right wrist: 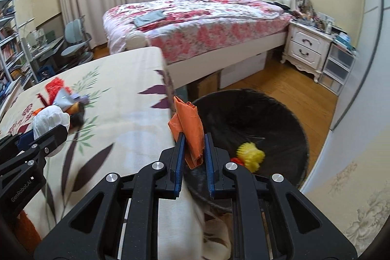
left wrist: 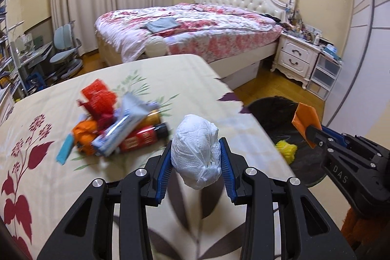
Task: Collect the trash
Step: 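Carry white and orange bags over the bin and open both grippers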
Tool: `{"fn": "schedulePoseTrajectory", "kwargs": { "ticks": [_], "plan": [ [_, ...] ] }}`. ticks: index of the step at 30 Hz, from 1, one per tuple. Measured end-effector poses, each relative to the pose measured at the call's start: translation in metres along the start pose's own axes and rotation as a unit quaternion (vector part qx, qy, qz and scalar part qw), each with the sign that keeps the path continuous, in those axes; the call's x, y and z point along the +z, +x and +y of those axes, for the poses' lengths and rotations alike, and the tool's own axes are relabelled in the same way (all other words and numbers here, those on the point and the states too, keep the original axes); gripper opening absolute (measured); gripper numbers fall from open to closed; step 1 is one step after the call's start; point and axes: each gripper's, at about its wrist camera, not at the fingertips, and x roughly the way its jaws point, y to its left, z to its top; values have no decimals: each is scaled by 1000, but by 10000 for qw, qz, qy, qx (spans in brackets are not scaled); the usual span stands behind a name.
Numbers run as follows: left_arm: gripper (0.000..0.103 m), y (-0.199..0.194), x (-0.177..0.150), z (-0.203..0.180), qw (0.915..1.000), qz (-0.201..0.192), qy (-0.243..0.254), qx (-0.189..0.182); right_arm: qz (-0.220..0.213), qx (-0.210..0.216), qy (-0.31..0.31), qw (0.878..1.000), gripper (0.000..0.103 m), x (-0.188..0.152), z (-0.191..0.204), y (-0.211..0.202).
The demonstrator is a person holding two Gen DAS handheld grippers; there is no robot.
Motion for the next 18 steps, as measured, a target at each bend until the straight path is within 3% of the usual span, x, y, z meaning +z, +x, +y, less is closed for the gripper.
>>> {"fn": "schedulePoseTrajectory", "kwargs": {
  "ticks": [8,18],
  "plan": [
    [39,32,17,-45,9993,25,247,-274,-10,-347,334,9988,15,0,-41,13],
    [39,67,32,-84,9984,74,445,-345,84,-561,623,9964,15,-1,-76,32]
  ]
}}
